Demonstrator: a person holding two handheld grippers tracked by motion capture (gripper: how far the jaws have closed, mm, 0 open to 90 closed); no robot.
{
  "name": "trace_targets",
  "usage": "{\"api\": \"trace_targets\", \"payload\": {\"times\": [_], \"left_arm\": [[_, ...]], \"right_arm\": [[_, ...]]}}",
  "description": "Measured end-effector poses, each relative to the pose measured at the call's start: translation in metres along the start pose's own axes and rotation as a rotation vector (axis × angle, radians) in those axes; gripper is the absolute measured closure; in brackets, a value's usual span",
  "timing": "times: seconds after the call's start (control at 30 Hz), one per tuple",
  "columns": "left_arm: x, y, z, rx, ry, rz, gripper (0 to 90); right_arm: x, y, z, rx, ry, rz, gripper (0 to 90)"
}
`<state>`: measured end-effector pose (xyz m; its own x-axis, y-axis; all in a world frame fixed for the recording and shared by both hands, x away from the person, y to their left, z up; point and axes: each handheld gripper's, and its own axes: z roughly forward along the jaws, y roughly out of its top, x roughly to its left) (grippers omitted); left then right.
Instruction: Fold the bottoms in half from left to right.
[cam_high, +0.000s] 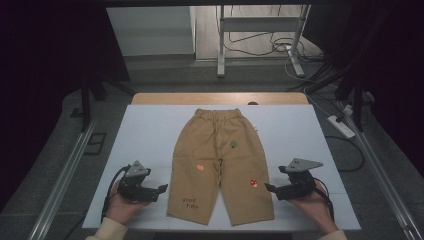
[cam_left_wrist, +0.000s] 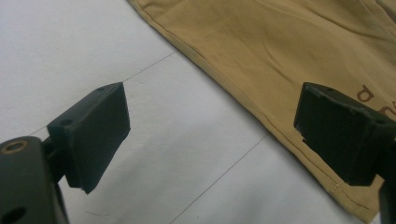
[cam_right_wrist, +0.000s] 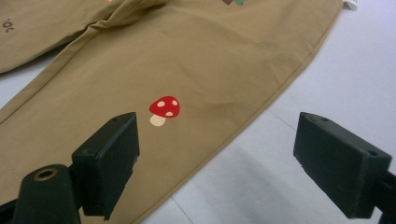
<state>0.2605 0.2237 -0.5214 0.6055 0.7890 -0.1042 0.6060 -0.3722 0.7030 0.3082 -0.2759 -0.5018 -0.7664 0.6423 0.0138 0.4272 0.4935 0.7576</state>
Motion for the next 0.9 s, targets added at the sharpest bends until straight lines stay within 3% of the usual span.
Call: {"api": "trace_targets", "payload": {"times": [0.9], "left_arm": [[-0.0004,0.0005,-0.0015,-0.011,-0.003,-0.002,10.4]], "right_arm": [[0.0031,0.0013,0.0012,-0.002,0.003,-0.006,14.8]]}}
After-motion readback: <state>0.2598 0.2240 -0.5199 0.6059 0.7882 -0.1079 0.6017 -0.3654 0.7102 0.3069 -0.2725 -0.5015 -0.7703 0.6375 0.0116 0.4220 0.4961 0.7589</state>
